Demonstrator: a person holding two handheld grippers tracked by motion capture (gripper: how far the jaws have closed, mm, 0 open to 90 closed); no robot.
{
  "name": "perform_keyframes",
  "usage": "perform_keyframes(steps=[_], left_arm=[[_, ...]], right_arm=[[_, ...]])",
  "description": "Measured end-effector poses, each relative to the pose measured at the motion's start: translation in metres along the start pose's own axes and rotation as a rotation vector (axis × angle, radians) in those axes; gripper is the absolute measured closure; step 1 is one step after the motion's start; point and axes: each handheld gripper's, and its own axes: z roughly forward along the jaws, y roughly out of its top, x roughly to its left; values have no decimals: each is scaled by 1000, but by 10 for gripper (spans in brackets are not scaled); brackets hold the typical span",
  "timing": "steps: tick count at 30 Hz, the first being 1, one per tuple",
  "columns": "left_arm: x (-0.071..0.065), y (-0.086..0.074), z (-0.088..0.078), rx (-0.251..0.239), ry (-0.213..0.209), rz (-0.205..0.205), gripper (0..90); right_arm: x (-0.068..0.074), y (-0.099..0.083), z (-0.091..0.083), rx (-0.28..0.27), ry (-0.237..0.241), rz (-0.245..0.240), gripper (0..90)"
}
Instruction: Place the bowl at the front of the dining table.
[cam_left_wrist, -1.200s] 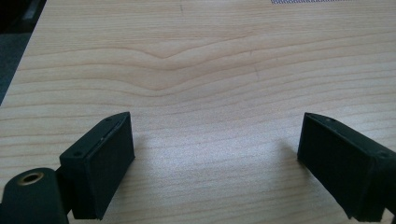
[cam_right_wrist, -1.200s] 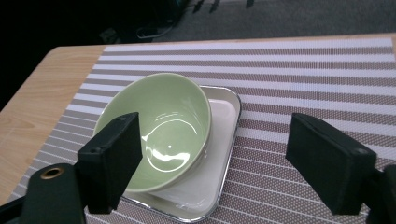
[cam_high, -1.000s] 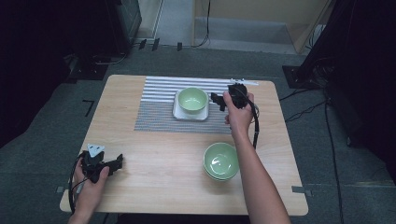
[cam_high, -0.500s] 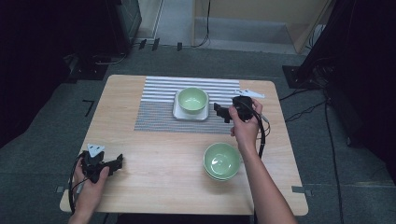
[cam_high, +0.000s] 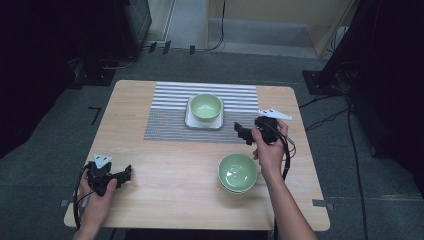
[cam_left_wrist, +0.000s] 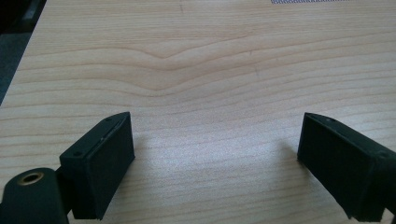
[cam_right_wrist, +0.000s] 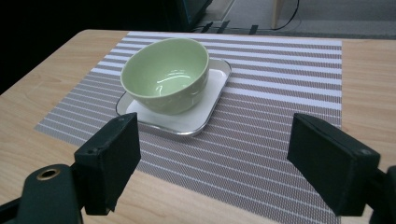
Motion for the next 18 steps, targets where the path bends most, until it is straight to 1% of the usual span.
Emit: perform_keyframes(steps=[3,7,13,18], left_arm=[[0,0,0,0,0,0,104],[0,0,0,0,0,0,104],[0,0,0,0,0,0,104],[0,0,0,0,0,0,104]], right_arm=[[-1,-4,-6,-1,-7,-8,168],[-2,-9,-13,-6,-3,-17,168],[-3,-18,-21,-4,1,-12,167],[-4,-27,-28,-11,-6,-9,168]])
